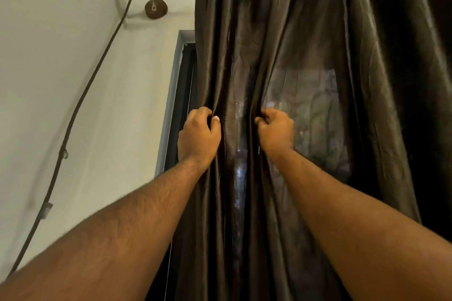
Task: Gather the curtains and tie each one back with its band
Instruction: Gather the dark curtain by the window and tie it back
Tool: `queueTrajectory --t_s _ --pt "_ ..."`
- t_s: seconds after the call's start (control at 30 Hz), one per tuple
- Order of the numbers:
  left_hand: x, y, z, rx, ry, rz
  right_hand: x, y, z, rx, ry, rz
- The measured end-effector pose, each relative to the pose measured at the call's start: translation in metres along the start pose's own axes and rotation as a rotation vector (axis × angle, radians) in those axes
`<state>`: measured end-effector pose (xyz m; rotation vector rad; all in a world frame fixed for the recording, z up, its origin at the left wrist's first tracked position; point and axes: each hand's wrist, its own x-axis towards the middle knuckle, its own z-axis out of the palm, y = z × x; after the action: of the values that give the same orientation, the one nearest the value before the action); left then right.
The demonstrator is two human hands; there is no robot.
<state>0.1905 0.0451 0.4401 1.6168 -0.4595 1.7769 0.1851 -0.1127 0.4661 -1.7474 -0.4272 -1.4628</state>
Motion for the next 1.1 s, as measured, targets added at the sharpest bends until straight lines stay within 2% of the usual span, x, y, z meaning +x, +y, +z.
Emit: queueTrajectory --t_s 0.17,0.23,0.4,0.53,0.63,0.73,0.93,1.03,1.1 --pt "0.010 -0.016 -0.013 -0.067 0.043 0.017 0.005 -0.070 0.042 0.057 -0.182 -0.220" --pt "0.014 -0.026 -0.022 -0.086 0.082 -0.017 0.003 -0.091 0.058 0.068 -0.241 -0.239" --pt "0.023 -0.043 -0.040 -0.039 0.069 -0.016 -0.010 -0.093 0.080 0.238 -0.163 -0.125" --pt "0.029 -0.036 -0.044 -0.089 0.011 -0.005 -0.008 -0.082 0.073 0.176 -0.115 -0.158" --pt "0.036 -0.025 -0.040 -0.126 -0.041 -0.042 0.000 -0.075 0.062 0.219 -0.061 -0.127" --pt "0.046 -0.011 -0.032 -0.099 -0.051 -0.006 0.015 -0.066 0.047 0.235 -0.027 -0.119" --pt "0.063 0.012 -0.013 0.027 -0.158 0.041 0.040 -0.046 0.006 0.091 0.025 -0.217" --pt "0.064 0.018 -0.004 0.004 -0.230 0.044 0.050 -0.026 -0.017 -0.287 0.188 -0.296" --pt "0.062 0.021 0.002 -0.021 -0.252 0.030 0.059 -0.008 -0.033 -0.424 0.284 -0.236"
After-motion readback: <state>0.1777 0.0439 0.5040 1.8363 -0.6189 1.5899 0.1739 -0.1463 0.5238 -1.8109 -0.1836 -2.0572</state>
